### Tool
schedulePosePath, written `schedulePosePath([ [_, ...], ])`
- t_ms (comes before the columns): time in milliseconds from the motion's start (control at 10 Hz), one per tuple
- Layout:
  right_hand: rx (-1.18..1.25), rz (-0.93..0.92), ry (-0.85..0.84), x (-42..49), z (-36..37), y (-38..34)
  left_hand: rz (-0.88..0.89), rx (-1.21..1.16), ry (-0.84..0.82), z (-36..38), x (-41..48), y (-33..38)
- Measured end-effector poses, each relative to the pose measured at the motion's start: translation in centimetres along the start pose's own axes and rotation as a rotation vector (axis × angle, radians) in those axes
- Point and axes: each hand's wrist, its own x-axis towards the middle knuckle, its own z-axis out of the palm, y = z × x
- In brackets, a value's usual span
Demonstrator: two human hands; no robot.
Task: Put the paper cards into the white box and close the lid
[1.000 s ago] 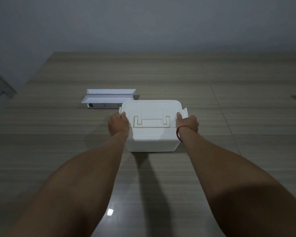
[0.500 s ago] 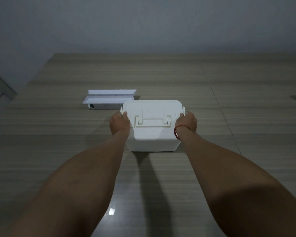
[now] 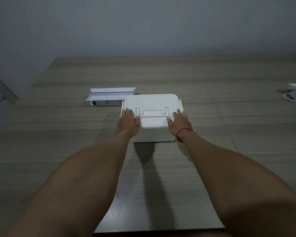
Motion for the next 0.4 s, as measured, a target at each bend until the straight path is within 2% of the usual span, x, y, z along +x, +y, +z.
schedulePosePath([
  [100, -0.021, -0.049, -0.002, -2.1, 0.4, 0.4, 0.018, 0.016, 0.039, 0.4, -2.6, -0.2],
  [300, 0.048, -0.116, 0.145, -8.0, 5.0, 2.0, -0.009, -0.111, 0.213, 5.0, -9.8, -0.5],
  [400, 0.007, -0.077, 0.028, -10.3, 9.0, 3.7, -0.047, -0.058, 0.109, 8.8, -11.9, -1.3],
])
